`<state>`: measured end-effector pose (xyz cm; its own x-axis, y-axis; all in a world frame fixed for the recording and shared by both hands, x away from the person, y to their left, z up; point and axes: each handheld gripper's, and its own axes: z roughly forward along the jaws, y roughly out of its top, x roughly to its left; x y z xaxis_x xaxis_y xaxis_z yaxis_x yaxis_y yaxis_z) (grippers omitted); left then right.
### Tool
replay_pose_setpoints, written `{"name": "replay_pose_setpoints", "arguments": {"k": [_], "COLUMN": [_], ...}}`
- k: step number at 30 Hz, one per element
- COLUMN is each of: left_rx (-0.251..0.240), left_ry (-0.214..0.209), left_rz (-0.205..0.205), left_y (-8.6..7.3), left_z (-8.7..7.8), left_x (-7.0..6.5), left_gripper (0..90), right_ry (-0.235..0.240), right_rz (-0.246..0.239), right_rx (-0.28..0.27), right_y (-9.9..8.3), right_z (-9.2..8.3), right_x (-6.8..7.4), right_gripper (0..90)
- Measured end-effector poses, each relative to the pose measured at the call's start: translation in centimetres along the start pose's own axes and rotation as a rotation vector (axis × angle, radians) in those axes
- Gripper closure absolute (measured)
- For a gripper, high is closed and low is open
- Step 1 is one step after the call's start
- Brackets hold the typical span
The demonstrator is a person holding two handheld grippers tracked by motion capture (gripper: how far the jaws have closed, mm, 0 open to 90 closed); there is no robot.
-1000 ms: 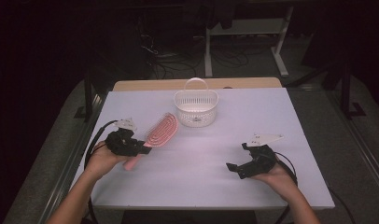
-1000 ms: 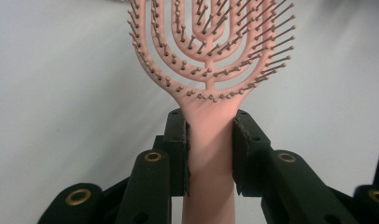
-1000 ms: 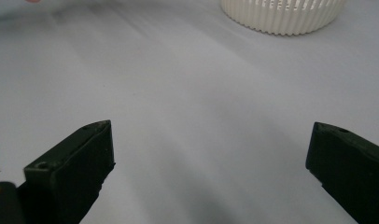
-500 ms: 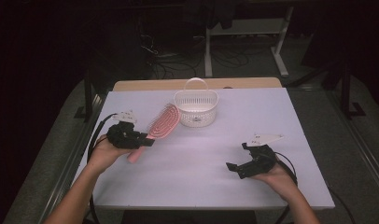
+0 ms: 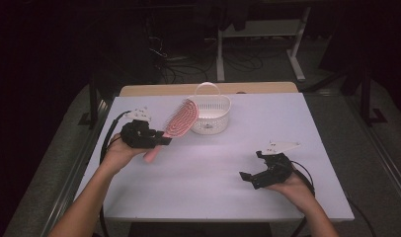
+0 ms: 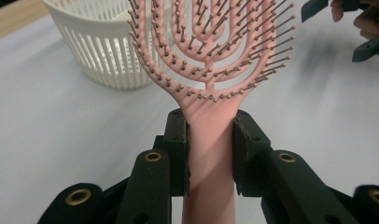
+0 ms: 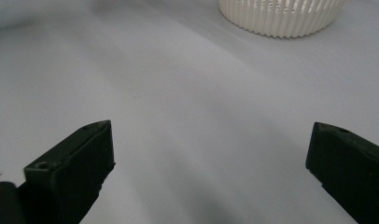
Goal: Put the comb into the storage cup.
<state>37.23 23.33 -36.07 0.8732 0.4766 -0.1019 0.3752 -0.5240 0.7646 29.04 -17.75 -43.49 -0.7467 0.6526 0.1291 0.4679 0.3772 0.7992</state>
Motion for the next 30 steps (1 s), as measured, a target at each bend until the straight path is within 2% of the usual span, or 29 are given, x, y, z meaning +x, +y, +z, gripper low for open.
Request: {"name": "replay_pose_setpoints", "arguments": {"k": [18, 30], "left_rx": [-0.076, -0.118], "left_ry": [-0.004, -0.009], "left_rz": [0.026, 0.064], "left_y": [3.2, 6.3], "left_z": [0.2, 0.6], "left_x": [0.9, 1.3], "left_gripper": [70.7, 70.7], "right_ry": [0.002, 0.003], "right_rz": [-0.001, 0.000], "right_rx": [-0.002, -0.001], "right_y": [0.0, 0.0], "right_z": [-0.1, 0.0], "right_x": [0.0, 0.0], "right_gripper": [0.6, 0.6]}}
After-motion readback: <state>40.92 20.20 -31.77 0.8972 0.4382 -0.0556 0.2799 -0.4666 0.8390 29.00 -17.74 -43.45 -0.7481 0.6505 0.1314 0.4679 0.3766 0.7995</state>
